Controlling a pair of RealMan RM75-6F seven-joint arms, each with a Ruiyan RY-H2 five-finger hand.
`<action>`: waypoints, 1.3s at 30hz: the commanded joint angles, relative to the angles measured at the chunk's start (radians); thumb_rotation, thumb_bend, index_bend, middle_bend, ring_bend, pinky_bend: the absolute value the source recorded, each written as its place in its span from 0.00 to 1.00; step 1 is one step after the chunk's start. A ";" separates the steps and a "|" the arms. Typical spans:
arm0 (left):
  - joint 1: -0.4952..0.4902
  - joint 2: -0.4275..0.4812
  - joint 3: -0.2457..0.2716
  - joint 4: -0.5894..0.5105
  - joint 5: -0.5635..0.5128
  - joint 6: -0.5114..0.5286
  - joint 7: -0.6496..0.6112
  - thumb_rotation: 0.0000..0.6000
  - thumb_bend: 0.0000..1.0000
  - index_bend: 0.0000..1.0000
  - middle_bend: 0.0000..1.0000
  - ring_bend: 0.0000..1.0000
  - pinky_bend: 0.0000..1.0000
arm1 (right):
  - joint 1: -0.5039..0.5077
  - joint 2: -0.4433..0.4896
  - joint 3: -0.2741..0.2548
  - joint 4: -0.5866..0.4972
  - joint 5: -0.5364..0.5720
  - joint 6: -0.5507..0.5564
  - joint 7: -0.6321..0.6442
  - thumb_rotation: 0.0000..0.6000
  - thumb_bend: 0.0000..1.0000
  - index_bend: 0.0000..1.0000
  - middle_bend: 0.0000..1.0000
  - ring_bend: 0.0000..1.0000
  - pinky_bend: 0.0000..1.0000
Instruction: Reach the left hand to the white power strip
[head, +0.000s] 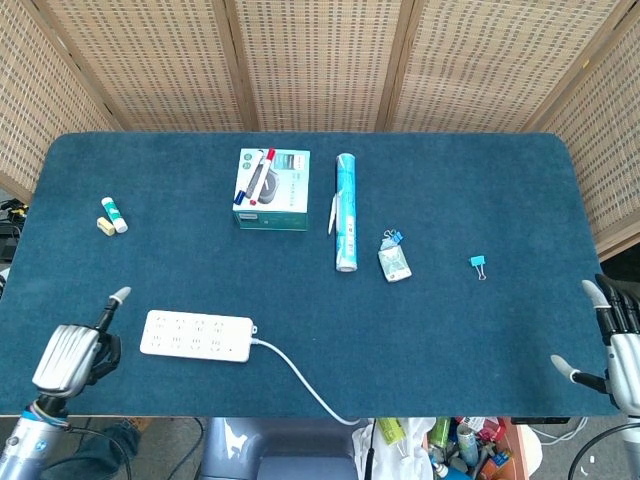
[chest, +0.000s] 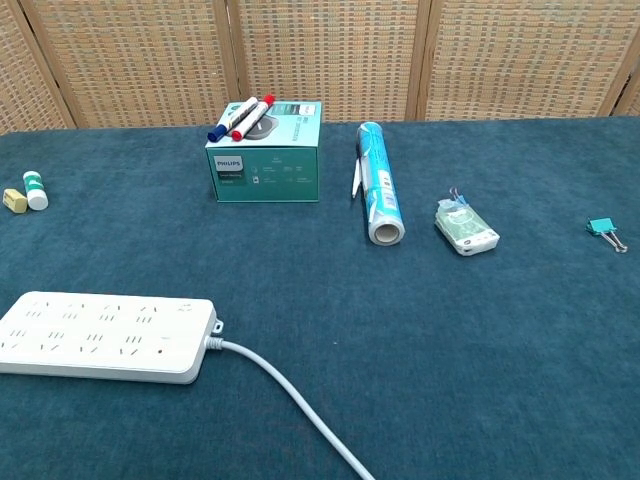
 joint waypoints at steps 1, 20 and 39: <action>-0.078 -0.062 0.010 -0.045 -0.065 -0.156 0.079 1.00 1.00 0.14 1.00 1.00 1.00 | 0.002 0.002 -0.001 0.001 0.001 -0.004 0.006 1.00 0.00 0.00 0.00 0.00 0.00; -0.248 -0.237 -0.027 -0.124 -0.437 -0.394 0.440 1.00 1.00 0.22 1.00 1.00 1.00 | 0.014 0.004 0.006 0.012 0.043 -0.047 0.019 1.00 0.00 0.00 0.00 0.00 0.00; -0.270 -0.249 0.018 -0.113 -0.470 -0.361 0.456 1.00 1.00 0.22 1.00 1.00 1.00 | 0.013 0.007 0.005 0.010 0.042 -0.046 0.022 1.00 0.00 0.00 0.00 0.00 0.00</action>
